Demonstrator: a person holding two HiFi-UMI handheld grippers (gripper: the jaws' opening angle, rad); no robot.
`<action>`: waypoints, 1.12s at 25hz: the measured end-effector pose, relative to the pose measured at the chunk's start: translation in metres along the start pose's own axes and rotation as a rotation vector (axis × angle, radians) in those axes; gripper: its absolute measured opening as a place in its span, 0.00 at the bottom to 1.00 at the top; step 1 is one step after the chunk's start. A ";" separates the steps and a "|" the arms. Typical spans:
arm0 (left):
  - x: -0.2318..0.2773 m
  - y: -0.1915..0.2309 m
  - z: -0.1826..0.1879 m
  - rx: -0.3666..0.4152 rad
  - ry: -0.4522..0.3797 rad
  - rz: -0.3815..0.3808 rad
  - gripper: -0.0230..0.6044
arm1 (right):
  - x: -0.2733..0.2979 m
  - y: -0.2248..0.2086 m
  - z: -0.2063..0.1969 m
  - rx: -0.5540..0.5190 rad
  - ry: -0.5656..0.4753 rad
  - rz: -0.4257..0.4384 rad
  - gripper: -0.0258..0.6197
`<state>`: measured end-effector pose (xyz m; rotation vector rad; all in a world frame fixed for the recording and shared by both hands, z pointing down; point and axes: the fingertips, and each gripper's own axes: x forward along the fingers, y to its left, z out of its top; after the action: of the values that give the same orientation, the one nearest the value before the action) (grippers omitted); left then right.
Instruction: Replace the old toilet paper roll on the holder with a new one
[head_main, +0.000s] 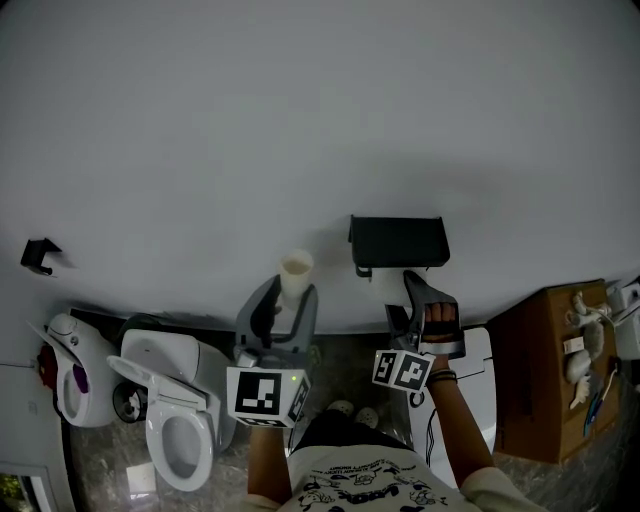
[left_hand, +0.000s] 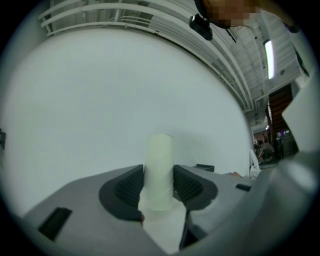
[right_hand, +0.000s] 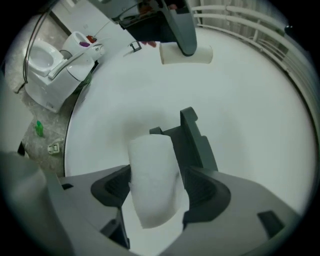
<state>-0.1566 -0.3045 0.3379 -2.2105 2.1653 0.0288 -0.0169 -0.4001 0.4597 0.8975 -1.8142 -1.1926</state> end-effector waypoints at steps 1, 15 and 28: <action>0.002 -0.003 0.000 -0.002 -0.002 -0.006 0.34 | -0.006 0.001 -0.001 0.019 0.002 0.004 0.53; 0.038 -0.042 0.011 -0.002 -0.020 -0.056 0.34 | -0.066 -0.059 -0.038 0.947 -0.151 0.044 0.53; 0.048 -0.057 0.021 -0.034 -0.053 -0.040 0.34 | -0.096 -0.145 -0.118 1.424 -0.192 -0.257 0.09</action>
<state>-0.0981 -0.3501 0.3156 -2.2434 2.1092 0.1216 0.1510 -0.4088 0.3338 1.8166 -2.7045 0.1240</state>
